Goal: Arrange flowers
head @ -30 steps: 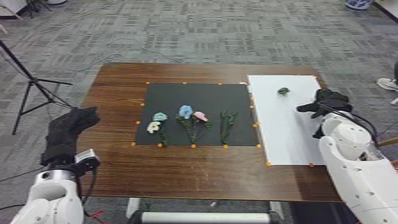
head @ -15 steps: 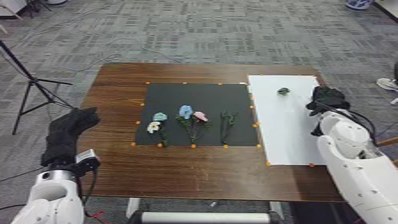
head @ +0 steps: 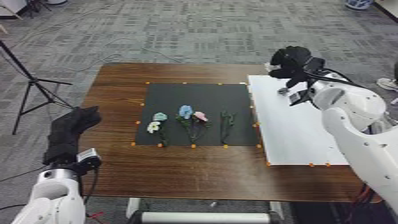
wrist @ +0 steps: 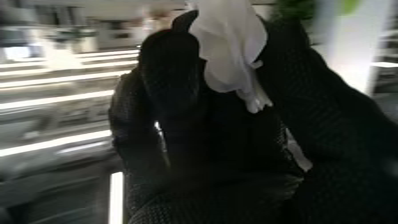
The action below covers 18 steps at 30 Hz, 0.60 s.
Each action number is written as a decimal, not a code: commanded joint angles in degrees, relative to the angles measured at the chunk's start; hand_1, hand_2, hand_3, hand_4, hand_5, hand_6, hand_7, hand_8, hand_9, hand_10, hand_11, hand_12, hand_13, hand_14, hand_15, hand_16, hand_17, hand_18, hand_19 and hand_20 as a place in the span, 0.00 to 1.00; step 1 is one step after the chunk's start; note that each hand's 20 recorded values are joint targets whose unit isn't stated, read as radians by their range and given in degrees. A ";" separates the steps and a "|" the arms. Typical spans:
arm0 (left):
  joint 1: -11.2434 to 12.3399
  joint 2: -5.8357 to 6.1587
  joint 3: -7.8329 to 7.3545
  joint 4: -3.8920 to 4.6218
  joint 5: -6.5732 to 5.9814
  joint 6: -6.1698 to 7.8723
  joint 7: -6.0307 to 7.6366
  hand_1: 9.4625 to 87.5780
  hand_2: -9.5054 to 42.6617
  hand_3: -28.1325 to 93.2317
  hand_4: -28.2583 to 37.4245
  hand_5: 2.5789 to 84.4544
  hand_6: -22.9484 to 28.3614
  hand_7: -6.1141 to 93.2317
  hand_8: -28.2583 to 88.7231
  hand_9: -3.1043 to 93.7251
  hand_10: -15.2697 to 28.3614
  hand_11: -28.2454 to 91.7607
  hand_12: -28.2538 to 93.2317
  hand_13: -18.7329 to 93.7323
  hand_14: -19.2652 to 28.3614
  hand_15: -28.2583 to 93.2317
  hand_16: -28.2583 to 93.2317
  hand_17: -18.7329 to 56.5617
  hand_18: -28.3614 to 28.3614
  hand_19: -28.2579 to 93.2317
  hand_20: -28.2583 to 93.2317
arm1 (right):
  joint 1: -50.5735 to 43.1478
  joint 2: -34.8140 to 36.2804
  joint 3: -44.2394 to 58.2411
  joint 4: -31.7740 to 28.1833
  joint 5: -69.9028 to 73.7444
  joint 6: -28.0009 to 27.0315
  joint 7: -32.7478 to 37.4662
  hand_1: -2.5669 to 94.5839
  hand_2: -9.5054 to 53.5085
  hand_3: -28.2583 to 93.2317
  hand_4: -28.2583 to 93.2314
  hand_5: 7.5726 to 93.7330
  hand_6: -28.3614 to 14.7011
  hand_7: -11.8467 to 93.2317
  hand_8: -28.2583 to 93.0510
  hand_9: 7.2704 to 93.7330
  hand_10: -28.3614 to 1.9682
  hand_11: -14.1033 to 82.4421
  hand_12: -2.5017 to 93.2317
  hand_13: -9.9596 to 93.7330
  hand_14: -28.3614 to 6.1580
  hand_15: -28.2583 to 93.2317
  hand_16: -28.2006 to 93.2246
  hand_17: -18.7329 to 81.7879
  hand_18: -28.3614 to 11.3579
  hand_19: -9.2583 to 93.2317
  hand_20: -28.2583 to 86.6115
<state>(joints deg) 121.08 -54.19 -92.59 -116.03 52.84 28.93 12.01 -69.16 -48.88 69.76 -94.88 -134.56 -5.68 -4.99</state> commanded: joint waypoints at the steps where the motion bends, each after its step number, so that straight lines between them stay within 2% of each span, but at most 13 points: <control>1: -0.19 -0.16 0.27 -0.04 0.30 -0.42 -0.20 0.25 0.52 0.76 0.00 0.68 0.42 0.27 0.17 0.60 0.66 0.45 0.36 0.55 0.78 0.50 0.23 0.34 0.72 0.36 0.41 | 4.59 -6.42 -6.14 2.38 -7.08 -6.39 -14.44 0.66 0.09 0.77 0.02 0.76 0.69 0.31 0.22 0.85 0.63 0.20 0.24 0.78 0.56 0.66 0.60 0.52 0.19 0.80 0.72; 6: -0.62 -0.13 0.77 0.22 0.28 -0.71 -0.53 0.25 0.52 0.77 0.00 0.68 0.42 0.27 0.17 0.60 0.66 0.45 0.36 0.55 0.78 0.50 0.23 0.34 0.72 0.36 0.41 | 4.76 -9.10 -8.25 4.37 -11.51 -5.55 -20.39 0.66 0.09 0.77 0.02 0.75 0.71 0.32 0.21 0.85 0.65 0.20 0.24 0.77 0.57 0.66 0.60 0.51 0.20 0.79 0.72; 18: -1.49 -0.19 1.48 0.69 0.59 -1.48 -1.28 0.25 0.52 0.77 0.00 0.68 0.42 0.27 0.17 0.60 0.66 0.45 0.36 0.55 0.79 0.50 0.23 0.34 0.72 0.36 0.41 | 4.20 -14.71 -8.90 10.59 -18.73 -2.72 -23.86 0.66 0.10 0.77 0.01 0.74 0.72 0.35 0.19 0.84 0.68 0.19 0.24 0.77 0.58 0.66 0.60 0.51 0.20 0.78 0.72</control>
<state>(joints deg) 119.97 -54.18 -91.52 -115.58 52.94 28.54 11.61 -64.01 -60.65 60.81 -87.35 -149.06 -10.51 -26.22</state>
